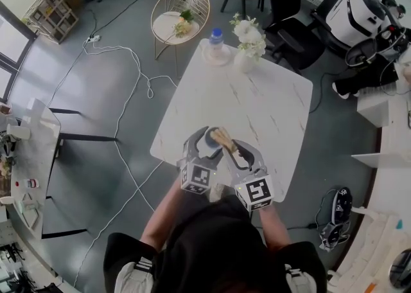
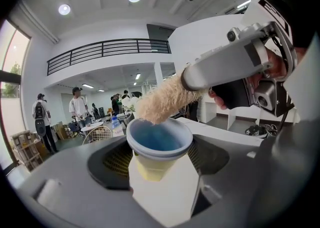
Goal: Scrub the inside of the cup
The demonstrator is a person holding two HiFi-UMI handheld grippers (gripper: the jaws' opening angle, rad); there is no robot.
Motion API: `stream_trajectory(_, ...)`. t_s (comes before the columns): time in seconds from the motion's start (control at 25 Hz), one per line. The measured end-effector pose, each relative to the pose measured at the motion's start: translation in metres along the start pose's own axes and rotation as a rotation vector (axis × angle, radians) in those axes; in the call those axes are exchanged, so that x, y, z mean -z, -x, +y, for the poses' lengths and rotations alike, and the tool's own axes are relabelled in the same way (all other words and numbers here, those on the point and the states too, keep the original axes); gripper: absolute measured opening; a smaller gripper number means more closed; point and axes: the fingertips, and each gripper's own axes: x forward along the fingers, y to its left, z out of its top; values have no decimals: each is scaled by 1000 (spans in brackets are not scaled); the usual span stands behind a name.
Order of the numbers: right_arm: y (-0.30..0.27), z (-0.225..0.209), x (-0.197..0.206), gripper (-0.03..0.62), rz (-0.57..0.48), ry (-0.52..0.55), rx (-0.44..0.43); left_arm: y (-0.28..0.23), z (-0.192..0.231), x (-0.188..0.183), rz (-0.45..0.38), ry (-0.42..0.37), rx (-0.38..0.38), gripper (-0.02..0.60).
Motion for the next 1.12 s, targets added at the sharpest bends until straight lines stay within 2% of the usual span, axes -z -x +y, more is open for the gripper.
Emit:
stream_trajectory(0.4, -1, 12, 22, 104, 87, 1, -53, 8, -13, -6, -12, -45, -4, 356)
stream_trajectory(1.12, 9, 2, 48, 104, 168, -36, -35, 2, -43, -10, -5, -116, 33, 354)
